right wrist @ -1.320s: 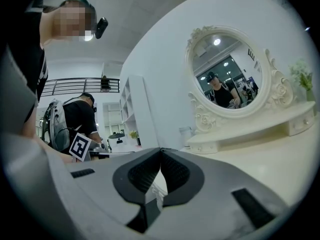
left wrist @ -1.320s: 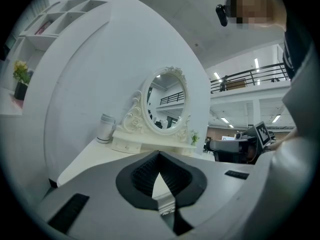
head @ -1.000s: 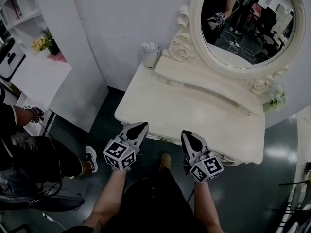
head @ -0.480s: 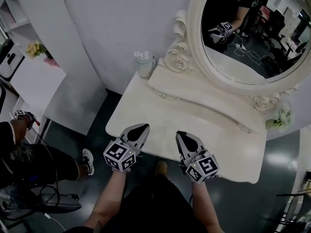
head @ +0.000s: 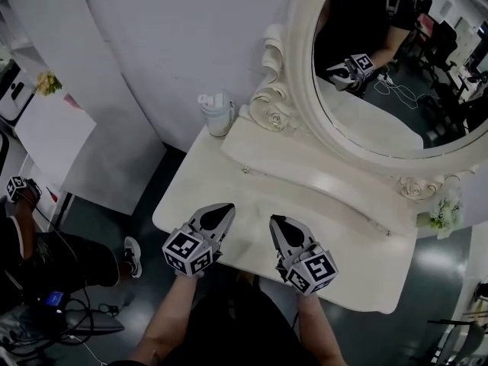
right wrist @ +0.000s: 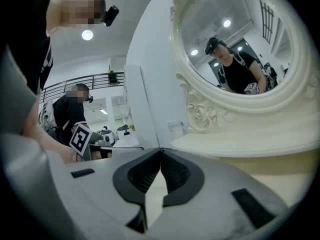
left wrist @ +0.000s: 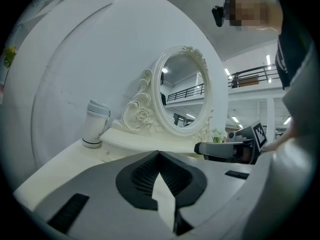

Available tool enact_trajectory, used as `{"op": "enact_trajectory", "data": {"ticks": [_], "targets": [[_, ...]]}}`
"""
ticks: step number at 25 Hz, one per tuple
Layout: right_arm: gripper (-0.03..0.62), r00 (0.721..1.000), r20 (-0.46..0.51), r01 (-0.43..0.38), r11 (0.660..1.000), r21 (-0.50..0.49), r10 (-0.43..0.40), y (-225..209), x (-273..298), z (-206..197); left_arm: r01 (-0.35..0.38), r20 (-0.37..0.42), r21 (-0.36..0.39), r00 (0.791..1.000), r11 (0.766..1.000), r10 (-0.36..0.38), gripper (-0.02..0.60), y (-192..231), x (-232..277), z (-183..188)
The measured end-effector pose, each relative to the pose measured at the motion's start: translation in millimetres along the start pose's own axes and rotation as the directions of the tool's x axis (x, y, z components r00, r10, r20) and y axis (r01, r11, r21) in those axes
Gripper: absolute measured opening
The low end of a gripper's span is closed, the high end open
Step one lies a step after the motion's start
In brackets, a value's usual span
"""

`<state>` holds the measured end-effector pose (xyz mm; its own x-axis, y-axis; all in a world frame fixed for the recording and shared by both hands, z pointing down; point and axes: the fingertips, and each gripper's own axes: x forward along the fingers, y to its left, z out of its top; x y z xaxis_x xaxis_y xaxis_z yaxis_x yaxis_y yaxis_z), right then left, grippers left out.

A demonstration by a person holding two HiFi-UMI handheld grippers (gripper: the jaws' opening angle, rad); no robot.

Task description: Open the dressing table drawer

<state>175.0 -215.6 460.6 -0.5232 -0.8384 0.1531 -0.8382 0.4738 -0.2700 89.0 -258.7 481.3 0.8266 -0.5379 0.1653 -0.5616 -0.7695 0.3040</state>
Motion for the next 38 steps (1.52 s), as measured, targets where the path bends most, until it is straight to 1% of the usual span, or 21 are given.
{"op": "enact_trajectory", "data": {"ticks": [7, 11, 20, 23, 24, 25, 27, 31, 35, 38], "targets": [[0.005, 0.999, -0.014, -0.043, 0.999, 0.026, 0.044, -20.3, 20.3, -8.1, -0.013, -0.014, 0.013, 1.000, 1.000, 0.014, 0.008, 7.0, 27.4, -6.8], [0.005, 0.998, -0.026, -0.056, 0.997, 0.048, 0.057, -26.0, 32.9, -15.4, -0.016, -0.041, 0.021, 0.999, 1.000, 0.017, 0.008, 13.6, 39.4, -14.3], [0.006, 0.998, -0.056, -0.038, 0.996, 0.079, 0.042, -49.0, 65.1, -35.6, 0.005, -0.075, 0.005, 0.997, 1.000, -0.004, 0.009, 37.3, 77.1, -30.6], [0.005, 0.997, -0.076, -0.026, 0.995, 0.092, 0.034, -54.6, 71.8, -45.2, -0.004, -0.096, 0.002, 0.995, 1.000, 0.004, 0.011, 47.9, 85.4, -37.0], [0.005, 0.996, -0.083, -0.022, 0.995, 0.097, 0.030, -56.2, 73.9, -48.0, -0.009, -0.106, 0.000, 0.994, 1.000, 0.009, 0.022, 51.7, 87.8, -39.2], [0.005, 0.996, -0.089, -0.017, 0.995, 0.102, 0.026, -57.9, 76.3, -50.3, -0.015, -0.114, -0.002, 0.993, 1.000, 0.014, 0.061, 55.8, 90.3, -41.1], [0.005, 0.995, -0.095, -0.008, 0.994, 0.108, 0.019, -60.5, 82.1, -54.0, -0.033, -0.128, -0.008, 0.991, 0.999, 0.032, 0.067, 64.9, 95.4, -44.2], [0.005, 0.995, -0.102, -0.003, 0.993, 0.119, 0.015, -59.8, 92.5, -59.7, -0.076, -0.162, -0.020, 0.984, 0.997, 0.072, 0.132, 79.3, 104.5, -50.7], [0.006, 0.993, -0.115, 0.010, 0.994, 0.113, 0.003, -60.7, 97.8, -63.9, -0.120, -0.193, 0.005, 0.974, 0.993, 0.119, 0.137, 90.1, 116.3, -52.0], [0.005, 0.992, -0.122, 0.019, 0.993, 0.112, -0.005, -61.9, 97.4, -66.0, -0.137, -0.212, 0.022, 0.967, 0.990, 0.139, 0.143, 95.0, 124.6, -52.2]]}}
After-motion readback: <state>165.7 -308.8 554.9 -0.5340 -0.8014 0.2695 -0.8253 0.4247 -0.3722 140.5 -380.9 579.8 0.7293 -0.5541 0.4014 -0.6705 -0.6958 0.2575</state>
